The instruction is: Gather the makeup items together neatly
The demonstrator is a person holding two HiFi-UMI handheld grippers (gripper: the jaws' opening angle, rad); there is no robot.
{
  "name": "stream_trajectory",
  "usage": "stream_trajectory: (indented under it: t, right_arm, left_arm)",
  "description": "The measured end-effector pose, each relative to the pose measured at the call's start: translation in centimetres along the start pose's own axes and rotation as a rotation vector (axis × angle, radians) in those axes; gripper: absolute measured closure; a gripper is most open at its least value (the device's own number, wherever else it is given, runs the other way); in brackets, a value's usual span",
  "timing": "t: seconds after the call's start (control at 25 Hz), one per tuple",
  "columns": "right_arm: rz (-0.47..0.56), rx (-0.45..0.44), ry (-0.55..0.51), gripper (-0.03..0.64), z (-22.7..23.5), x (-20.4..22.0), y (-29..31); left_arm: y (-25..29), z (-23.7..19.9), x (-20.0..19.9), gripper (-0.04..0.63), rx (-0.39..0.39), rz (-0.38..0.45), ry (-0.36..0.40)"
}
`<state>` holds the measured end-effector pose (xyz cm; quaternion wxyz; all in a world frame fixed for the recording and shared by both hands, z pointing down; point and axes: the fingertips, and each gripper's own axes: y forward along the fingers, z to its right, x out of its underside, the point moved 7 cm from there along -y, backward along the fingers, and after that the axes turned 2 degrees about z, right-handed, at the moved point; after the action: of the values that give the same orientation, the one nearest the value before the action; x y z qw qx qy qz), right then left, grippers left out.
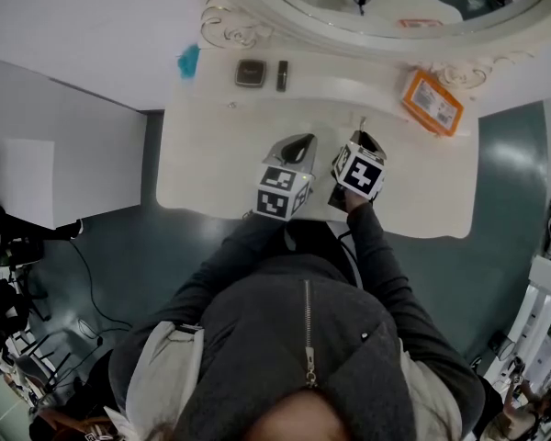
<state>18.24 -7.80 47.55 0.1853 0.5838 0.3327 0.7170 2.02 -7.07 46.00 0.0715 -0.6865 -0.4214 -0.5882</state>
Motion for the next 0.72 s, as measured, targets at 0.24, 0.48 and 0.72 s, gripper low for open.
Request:
stream_trajectory:
  t: [0.24, 0.48, 0.72]
  right_arm:
    - [0.028, -0.049, 0.007, 0.588, -1.4, -1.4, -1.2]
    - [0.073, -0.088, 0.003, 0.588, -3.1, -3.4, -2.2]
    - [0.109, -0.122, -0.024, 0.588, -5.2, -5.0, -2.0]
  left_arm:
    - [0.1, -0.1, -0.8, 0.586, 0.010, 0.017, -0.002]
    - [-0.2, -1.4, -1.9, 0.586, -0.008, 0.034, -0.008]
    - [-0.6, -2.6, -2.5, 0.586, -0.024, 0.045, -0.020]
